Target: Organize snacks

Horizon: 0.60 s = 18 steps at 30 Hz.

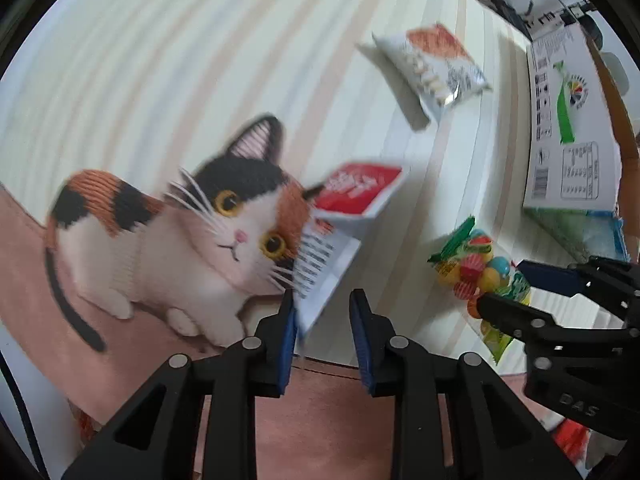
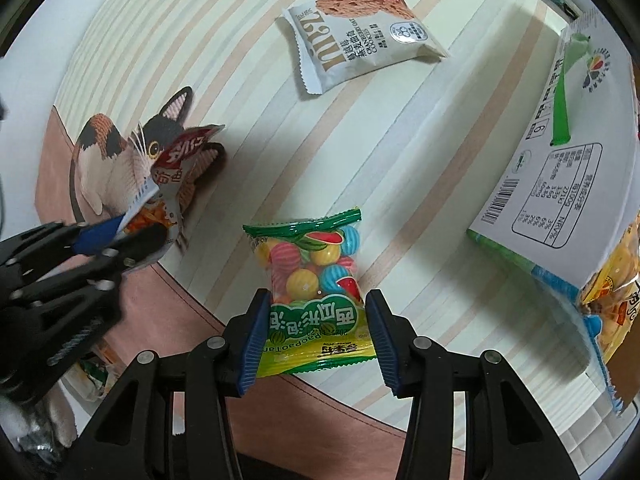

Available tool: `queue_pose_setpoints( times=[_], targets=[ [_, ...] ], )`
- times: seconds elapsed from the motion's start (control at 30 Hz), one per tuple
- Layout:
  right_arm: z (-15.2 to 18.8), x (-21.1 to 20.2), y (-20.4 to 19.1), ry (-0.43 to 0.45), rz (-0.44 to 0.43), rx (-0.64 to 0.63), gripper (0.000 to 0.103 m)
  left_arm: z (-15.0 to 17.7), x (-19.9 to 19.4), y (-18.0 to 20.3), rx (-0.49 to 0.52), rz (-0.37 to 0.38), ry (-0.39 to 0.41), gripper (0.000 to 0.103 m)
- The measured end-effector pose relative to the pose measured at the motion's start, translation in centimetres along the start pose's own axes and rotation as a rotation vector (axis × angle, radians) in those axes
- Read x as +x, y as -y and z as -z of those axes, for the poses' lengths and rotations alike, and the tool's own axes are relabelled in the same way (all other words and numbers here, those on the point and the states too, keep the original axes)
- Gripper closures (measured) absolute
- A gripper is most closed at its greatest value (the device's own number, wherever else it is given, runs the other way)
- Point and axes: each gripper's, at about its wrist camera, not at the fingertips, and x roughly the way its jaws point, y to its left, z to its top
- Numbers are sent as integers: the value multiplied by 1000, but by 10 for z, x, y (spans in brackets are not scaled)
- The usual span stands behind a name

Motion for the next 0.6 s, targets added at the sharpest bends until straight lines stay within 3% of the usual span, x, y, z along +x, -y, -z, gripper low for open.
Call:
queue_pose_setpoints(
  times=[0.07, 0.17, 0.23, 0.3, 0.33, 0.5, 0.6],
  targets=[
    [2, 1, -2, 0, -6, 7, 52, 1, 5, -1, -14, 1, -25, 79],
    [2, 2, -3, 3, -20, 17, 52, 13, -12, 6, 11, 53, 3, 79],
    [3, -1, 1, 5, -28, 17, 52, 18, -27, 8, 20, 25, 41, 68],
    [5, -2, 5, 5, -32, 21, 52, 17, -35, 6, 30, 11, 73, 48],
    [4, -3, 7, 5, -35, 24, 52, 14, -35, 2, 27, 3, 78, 45],
    [4, -3, 11, 5, -43, 37, 52, -16, -11, -17, -22, 55, 9, 44],
    [4, -3, 11, 5, -45, 40, 52, -23, 0, -14, -16, 48, -29, 44]
  ],
)
